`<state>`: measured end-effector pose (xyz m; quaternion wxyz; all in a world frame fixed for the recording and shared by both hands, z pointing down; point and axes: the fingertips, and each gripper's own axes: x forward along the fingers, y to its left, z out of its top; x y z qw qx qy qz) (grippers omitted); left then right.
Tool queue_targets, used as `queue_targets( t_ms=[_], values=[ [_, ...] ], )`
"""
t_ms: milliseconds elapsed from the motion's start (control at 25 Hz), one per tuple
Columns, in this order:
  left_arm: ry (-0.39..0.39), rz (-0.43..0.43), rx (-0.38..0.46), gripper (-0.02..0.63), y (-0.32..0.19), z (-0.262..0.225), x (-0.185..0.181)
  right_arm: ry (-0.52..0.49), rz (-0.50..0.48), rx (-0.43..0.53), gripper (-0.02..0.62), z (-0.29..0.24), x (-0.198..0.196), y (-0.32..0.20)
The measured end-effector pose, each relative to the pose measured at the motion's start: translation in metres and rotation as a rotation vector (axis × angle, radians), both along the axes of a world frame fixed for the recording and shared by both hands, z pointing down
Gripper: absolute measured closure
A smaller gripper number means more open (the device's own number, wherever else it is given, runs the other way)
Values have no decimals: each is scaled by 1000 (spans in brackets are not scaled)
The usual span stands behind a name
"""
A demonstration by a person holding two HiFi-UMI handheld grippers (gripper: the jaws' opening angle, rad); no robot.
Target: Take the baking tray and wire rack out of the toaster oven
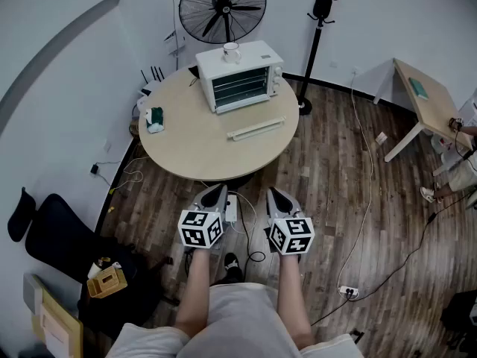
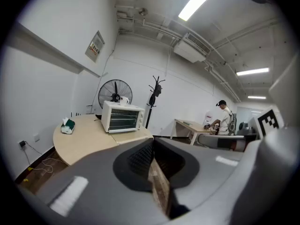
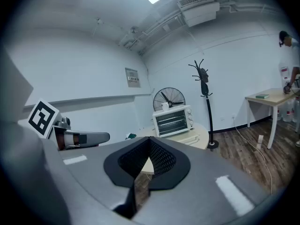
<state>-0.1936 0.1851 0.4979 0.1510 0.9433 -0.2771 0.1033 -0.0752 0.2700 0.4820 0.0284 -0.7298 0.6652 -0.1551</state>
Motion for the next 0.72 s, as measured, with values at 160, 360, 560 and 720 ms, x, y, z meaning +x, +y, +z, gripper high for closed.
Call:
queue_targets(
  t_ms=[160,360,560,720],
  values=[
    [-1,6,6,551,-13,0,-1,0,4,1,595,2,-1,-12],
    [-2,8,3,551,-28,2,1,5,11,-9,595,4,4,-26],
    [-4,22,3,549,-43,7,7,-10,26,-2,595,7,12,-40],
    [-2,41,-11,549,-57,12,12,-11,28,-18,595,13,18,-54]
  ],
)
